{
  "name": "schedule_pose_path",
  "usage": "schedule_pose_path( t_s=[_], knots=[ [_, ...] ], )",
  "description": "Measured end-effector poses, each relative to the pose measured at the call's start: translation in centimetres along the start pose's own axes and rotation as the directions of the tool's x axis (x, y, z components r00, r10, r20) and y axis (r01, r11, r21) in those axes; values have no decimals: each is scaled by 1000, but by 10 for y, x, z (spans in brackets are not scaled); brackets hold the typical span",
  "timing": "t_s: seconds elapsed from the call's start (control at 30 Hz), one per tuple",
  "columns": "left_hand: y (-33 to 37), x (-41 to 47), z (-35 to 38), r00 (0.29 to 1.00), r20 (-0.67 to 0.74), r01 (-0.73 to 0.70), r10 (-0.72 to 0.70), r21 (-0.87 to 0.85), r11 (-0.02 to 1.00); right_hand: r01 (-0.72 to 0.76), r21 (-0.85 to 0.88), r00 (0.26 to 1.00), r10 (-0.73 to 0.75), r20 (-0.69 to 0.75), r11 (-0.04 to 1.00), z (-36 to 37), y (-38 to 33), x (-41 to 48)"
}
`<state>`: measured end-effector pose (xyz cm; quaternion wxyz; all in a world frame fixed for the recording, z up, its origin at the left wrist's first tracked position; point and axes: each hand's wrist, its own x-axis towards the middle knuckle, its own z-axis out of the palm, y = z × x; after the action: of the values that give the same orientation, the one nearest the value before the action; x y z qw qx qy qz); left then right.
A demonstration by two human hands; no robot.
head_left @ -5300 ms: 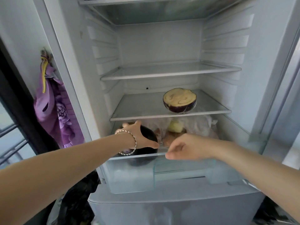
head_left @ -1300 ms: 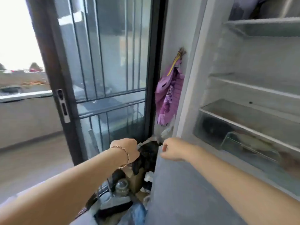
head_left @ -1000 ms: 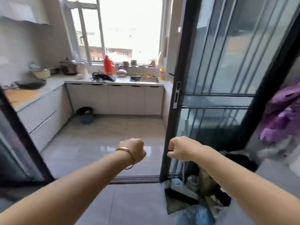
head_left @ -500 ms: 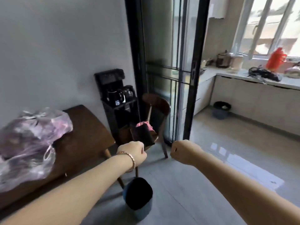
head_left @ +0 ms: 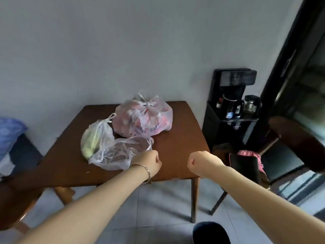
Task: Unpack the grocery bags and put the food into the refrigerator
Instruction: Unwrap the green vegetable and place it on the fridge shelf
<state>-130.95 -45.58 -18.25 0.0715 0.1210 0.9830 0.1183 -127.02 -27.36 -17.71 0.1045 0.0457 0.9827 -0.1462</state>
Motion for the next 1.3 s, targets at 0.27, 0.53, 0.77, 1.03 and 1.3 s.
schedule_pose_path(
  t_s=[0.27,0.53,0.77,1.03,1.3],
  knots=[
    [-99,90,-19,961,-66,262,-267,-78,962,212,-68,972,-203,114,975,8,-64,154],
    [-221,178,-24,922,-201,299,-331,-173,939,279,-33,948,-270,171,960,48,-161,278],
    [-324,287,-37,949,-222,200,-224,-125,972,165,18,971,-166,173,986,75,-246,367],
    [-369,353,-37,1000,28,-3,5,-65,998,153,259,985,-169,43,954,92,-290,419],
    [-372,346,-23,988,20,130,-151,-626,769,255,343,965,-262,-27,904,107,-311,439]
  ],
)
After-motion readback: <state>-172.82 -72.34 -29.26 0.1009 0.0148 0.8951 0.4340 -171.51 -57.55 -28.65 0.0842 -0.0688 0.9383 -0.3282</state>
